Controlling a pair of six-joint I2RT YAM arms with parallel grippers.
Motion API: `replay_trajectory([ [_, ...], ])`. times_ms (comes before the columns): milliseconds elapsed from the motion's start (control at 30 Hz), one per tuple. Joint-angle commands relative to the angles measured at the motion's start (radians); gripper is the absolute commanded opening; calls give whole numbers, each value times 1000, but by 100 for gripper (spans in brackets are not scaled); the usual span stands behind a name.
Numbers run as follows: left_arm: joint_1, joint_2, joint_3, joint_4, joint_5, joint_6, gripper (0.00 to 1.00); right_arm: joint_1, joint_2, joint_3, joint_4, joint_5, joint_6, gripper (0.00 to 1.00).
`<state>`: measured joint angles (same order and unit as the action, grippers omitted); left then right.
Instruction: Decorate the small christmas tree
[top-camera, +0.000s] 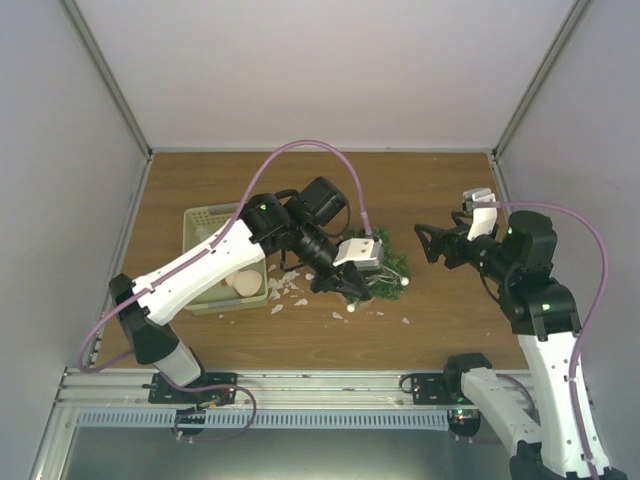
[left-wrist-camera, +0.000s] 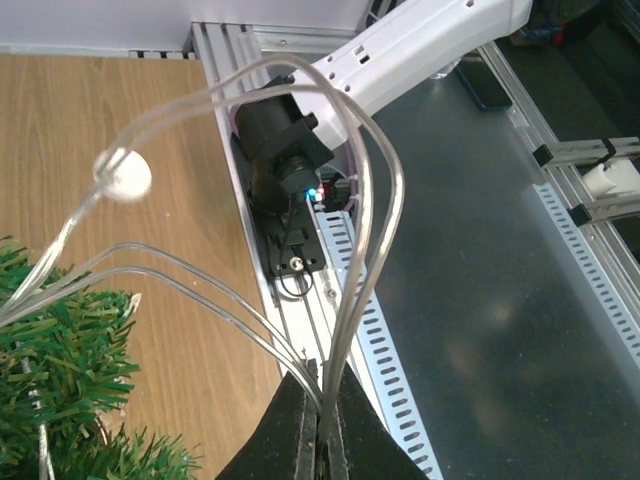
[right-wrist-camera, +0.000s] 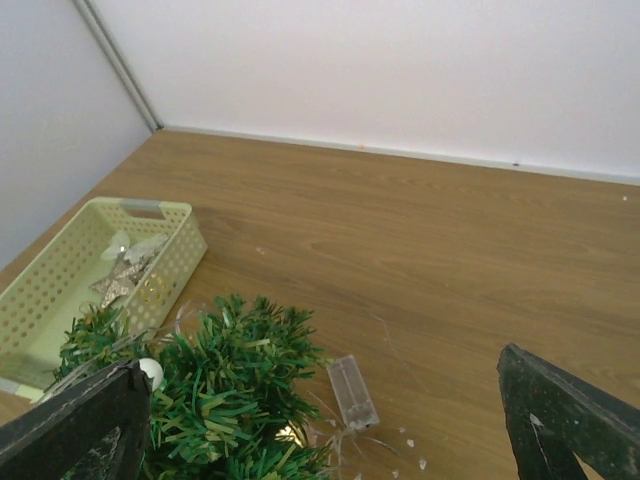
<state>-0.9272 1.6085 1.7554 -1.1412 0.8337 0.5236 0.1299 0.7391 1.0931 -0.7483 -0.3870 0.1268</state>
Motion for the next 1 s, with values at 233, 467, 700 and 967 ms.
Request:
replay_trajectory([
  [233, -77, 81, -9, 29, 28, -6, 0, 3, 10, 22, 18, 47, 30, 95],
  [467, -121, 78, -51, 30, -33, 2, 0, 2, 18, 7, 33, 40, 29, 96],
  [700, -133, 74, -76, 35, -93, 6, 6, 2, 26, 7, 43, 29, 31, 97],
  [967, -135, 101, -124, 50, -162, 7, 27, 2, 32, 12, 32, 31, 21, 98],
])
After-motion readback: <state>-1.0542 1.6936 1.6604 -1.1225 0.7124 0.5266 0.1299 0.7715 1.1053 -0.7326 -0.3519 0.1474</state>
